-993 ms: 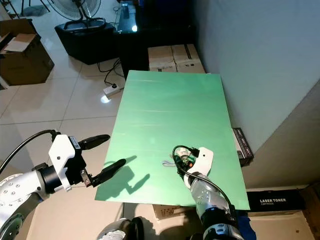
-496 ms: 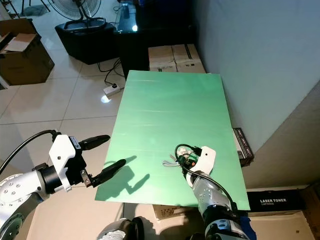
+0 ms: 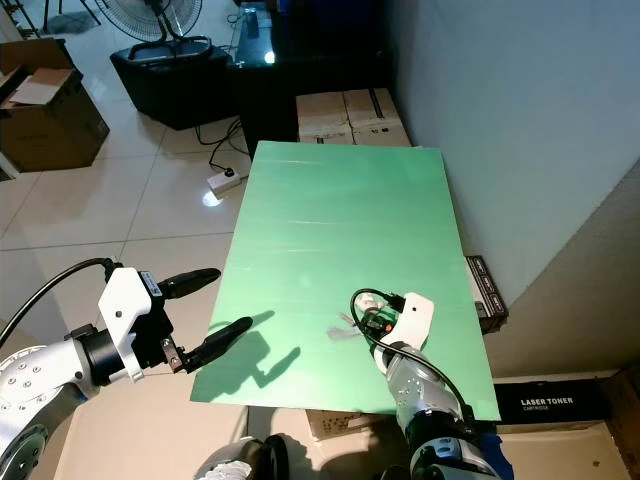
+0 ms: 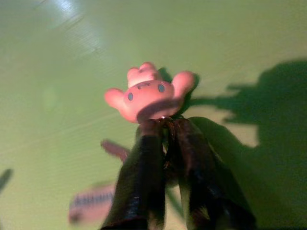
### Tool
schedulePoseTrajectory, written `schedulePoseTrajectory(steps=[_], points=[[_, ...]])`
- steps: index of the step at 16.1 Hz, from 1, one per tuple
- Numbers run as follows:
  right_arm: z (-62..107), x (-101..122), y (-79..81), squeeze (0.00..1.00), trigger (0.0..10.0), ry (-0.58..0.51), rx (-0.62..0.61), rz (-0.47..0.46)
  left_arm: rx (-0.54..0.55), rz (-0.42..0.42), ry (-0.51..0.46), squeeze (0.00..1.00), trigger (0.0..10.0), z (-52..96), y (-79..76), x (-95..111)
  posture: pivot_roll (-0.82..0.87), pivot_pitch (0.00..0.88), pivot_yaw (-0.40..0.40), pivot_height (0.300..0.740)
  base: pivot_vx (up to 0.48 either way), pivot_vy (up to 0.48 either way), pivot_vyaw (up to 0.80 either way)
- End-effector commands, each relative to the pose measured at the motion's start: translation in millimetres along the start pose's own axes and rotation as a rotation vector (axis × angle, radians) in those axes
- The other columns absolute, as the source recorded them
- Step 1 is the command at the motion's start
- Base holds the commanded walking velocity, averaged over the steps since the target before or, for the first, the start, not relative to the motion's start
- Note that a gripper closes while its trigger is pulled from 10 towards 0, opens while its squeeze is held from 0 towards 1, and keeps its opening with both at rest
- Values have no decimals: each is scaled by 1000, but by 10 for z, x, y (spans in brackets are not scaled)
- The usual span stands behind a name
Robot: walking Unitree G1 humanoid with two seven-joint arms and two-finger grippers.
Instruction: Hang keys on a hook
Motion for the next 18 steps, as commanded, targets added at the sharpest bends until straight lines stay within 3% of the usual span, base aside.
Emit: schedulePoseTrajectory(steps=[1,2,4,7,10,15,18], points=[[-7,66,24,0,0,-39,-13,75,4,-6,5,0,10000,6,12,-3,146,82,129,740,0,0,0],[0,191,46,0,0,-124,-33,133,36,-22,1,0,10000,-4,52,-5,138,85,131,740,0,0,0],[38,265,100,0,0,-196,-25,190,79,-47,-3,0,10000,-16,106,-19,123,71,134,740,0,0,0],[166,350,170,0,0,-302,-17,319,132,-27,-62,0,10000,-95,163,16,76,49,136,740,0,0,0],[304,411,192,0,0,-371,-28,390,155,-9,-98,0,10000,-155,167,0,37,20,133,740,0,0,0],[575,691,271,0,0,-531,-70,670,215,73,-184,0,10000,-277,171,29,-14,0,123,740,0,0,0],[761,859,306,0,0,-602,-91,755,326,125,-226,0,10000,-278,266,20,-43,0,108,740,0,0,0]])
Point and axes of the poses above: a point about 5 cm out from each wrist's last joint towards the gripper, its own z axis pointing back from the gripper into the wrist, its own x axis along the axis of the wrist's last joint, y = z × x, the point moved 1 cm from there along -z, pointing out of the wrist towards the gripper, and after that the axes turned 5 degrees about z, right-handed, at the moved point
